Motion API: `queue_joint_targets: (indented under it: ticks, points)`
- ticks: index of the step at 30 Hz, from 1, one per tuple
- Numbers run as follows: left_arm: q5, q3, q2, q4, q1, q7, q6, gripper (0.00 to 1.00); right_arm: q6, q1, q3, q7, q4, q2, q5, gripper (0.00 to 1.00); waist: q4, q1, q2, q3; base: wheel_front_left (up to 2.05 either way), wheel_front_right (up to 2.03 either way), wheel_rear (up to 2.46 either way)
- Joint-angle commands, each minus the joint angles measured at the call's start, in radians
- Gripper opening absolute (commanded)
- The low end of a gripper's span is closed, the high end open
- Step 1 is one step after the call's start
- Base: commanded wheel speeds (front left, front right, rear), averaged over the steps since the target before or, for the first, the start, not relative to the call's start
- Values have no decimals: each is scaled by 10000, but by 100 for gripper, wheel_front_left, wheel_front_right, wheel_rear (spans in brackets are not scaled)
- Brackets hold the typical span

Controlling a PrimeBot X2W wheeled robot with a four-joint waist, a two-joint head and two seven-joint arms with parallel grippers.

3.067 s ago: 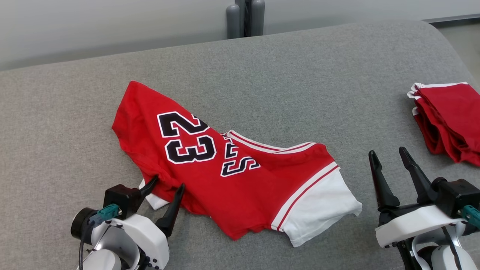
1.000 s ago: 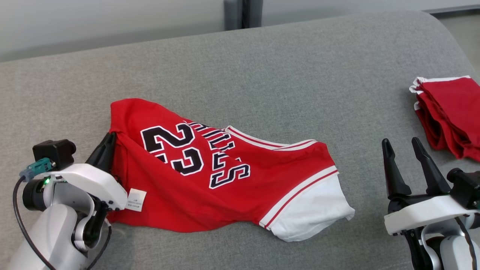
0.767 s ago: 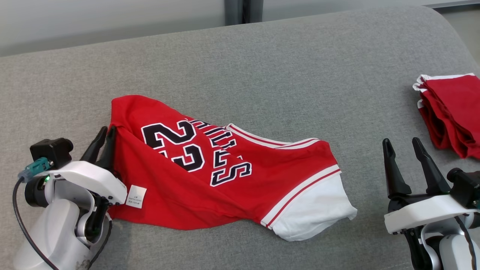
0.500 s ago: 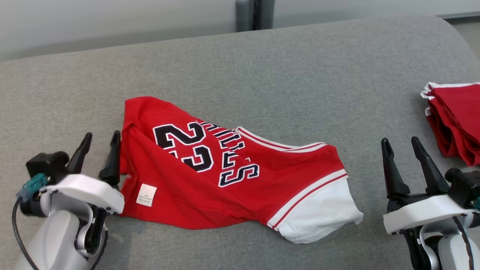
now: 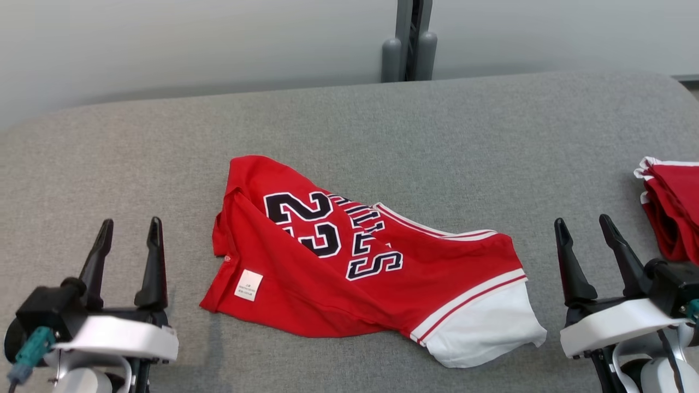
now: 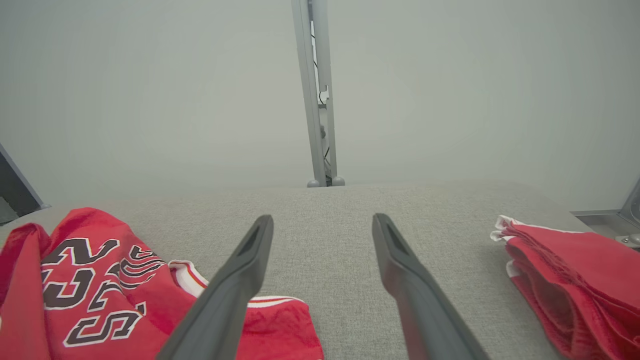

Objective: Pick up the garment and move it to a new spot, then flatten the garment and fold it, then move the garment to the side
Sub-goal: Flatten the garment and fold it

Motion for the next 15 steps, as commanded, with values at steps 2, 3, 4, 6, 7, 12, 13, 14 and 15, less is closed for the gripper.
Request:
queue_joint_targets:
  ticks: [2,3,4,6,7,12,13,14,15]
  points:
    - [134,-36,120,-324,367,-8,157,100,-3,214,-40,143,-131,-41,-72,100,67,0,0,-222,0,0,0]
    - [195,-69,146,-471,504,29,237,100,-3,272,-55,163,-182,-41,-110,100,72,0,0,-287,0,0,0]
    - [256,-116,179,-608,643,102,289,100,-3,350,-70,219,-239,-43,-118,100,75,0,0,-363,0,0,0]
    - [296,-171,208,-850,885,214,408,100,-3,494,-93,305,-336,-41,-150,100,80,0,0,-472,0,0,0]
    - [327,-204,240,-941,989,248,454,100,-3,572,-106,343,-388,-43,-164,100,86,0,0,-531,0,0,0]
    - [372,-268,339,-1249,1318,436,589,100,-1,864,-135,515,-645,-41,-181,100,102,0,0,-702,0,0,0]
    - [370,-274,349,-1282,1357,444,597,100,-3,906,-121,559,-680,-41,-181,100,98,0,0,-726,0,0,0]
    - [372,-280,368,-1320,1372,477,620,100,-3,944,-116,560,-721,-41,-175,100,99,0,0,-741,0,0,0]
    - [375,-285,380,-1348,1375,491,628,100,-3,970,-113,584,-745,-41,-169,100,101,0,0,-751,0,0,0]
